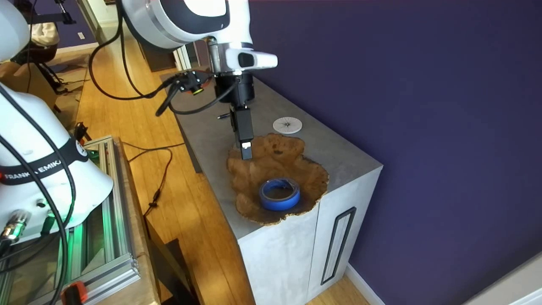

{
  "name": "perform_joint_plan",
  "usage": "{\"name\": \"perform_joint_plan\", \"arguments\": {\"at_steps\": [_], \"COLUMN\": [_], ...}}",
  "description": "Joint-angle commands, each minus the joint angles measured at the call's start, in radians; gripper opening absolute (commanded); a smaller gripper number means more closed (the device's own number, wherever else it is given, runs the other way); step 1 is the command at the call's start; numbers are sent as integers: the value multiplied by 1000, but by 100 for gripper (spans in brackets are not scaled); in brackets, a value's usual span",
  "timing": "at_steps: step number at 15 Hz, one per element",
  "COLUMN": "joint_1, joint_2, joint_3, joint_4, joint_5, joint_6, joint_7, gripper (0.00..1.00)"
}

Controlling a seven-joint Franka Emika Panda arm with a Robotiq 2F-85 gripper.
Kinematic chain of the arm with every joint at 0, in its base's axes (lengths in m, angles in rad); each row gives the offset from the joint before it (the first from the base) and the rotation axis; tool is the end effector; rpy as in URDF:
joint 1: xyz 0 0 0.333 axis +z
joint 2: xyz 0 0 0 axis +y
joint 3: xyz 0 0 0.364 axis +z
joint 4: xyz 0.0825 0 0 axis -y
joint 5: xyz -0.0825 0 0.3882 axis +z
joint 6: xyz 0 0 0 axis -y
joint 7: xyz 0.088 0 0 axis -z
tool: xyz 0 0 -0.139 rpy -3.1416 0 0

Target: Put the blue masking tape on the left side of the table

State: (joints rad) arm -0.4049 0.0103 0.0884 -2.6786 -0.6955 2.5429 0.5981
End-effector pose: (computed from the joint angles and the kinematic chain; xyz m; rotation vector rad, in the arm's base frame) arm 0.3774 -0.1273 0.2334 2.7475 -0.4229 -0.1239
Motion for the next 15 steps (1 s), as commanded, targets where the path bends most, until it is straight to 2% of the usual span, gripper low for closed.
{"name": "perform_joint_plan", "arguments": {"at_steps": [1,6,9,10,13,14,15], "joint_1": [115,226,311,330,348,351,354], "joint_2": [87,304,412,446,519,538,550], "joint_3": [-120,-254,-369,-399,-431,-436,-436], "joint_4": [44,160,240,263,304,313,316], "joint_5": [-68,-30,-30,-8,83,115,150], "joint_6": [103,251,306,322,349,354,359], "joint_7": [135,226,292,291,231,210,183], "gripper": [100,100,100,100,100,89,74]}}
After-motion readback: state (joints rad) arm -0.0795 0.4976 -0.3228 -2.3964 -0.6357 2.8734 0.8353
